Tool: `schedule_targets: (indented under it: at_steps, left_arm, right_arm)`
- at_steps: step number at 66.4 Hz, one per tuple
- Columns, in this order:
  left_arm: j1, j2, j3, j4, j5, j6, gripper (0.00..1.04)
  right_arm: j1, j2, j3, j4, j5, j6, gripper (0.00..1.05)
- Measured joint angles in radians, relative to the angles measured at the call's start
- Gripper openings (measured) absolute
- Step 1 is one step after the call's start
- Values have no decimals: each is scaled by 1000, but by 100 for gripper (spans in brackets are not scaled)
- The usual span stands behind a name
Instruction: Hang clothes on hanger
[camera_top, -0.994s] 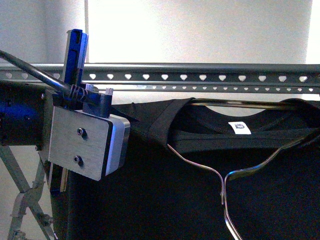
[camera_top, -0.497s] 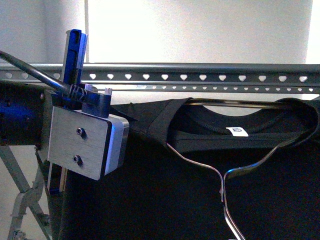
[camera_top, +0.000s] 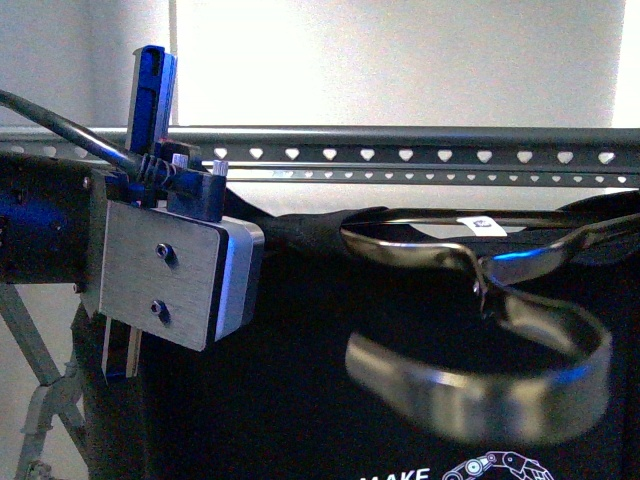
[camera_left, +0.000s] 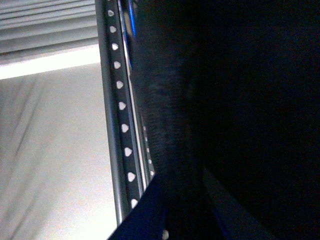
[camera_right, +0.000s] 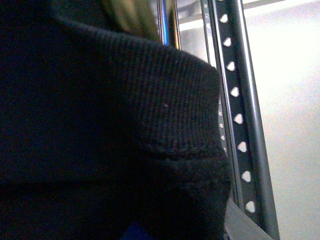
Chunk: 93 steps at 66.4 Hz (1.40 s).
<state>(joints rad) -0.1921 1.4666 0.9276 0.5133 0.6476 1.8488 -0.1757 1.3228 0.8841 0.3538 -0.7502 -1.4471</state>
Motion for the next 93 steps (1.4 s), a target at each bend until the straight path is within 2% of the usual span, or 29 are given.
schedule_targets:
  at_steps: [25,40,63,70,71,74,77,81,84,88,93]
  left_arm:
    - [0,0,0,0,0,0,70]
    - [0,0,0,0,0,0,99]
    - [-2,2,-4,15,-15,-18,98]
    - [-10,32,-54,273,-186,-325,98]
    - [-10,39,-60,343,-226,-429,98]
    - [-3,45,-61,422,-310,-670,98]
    - [21,34,-48,441,-407,-965,98]
    - [54,10,-40,425,-434,-1319,98]
    - [72,-17,-40,391,-418,-1535,98]
    - [87,-42,-42,370,-400,-1694,98]
    - [92,-72,-58,363,-380,-1778,98]
  right_arm:
    - [-13,1,-3,-11,-16,34,9]
    - [-31,3,-38,-85,-32,26,9]
    - [-77,51,-76,-153,-40,-44,9]
    - [-89,54,-69,-196,-42,2,9]
    - [-91,54,-64,-212,-47,14,9]
    - [-95,54,-50,-245,-58,48,9]
    - [-101,54,-29,-302,-76,81,8]
    - [-105,50,-18,-367,-103,103,8]
    - [-105,45,-8,-417,-112,119,8]
    - [-105,44,1,-457,-118,142,8]
    - [-98,44,9,-470,-127,190,8]
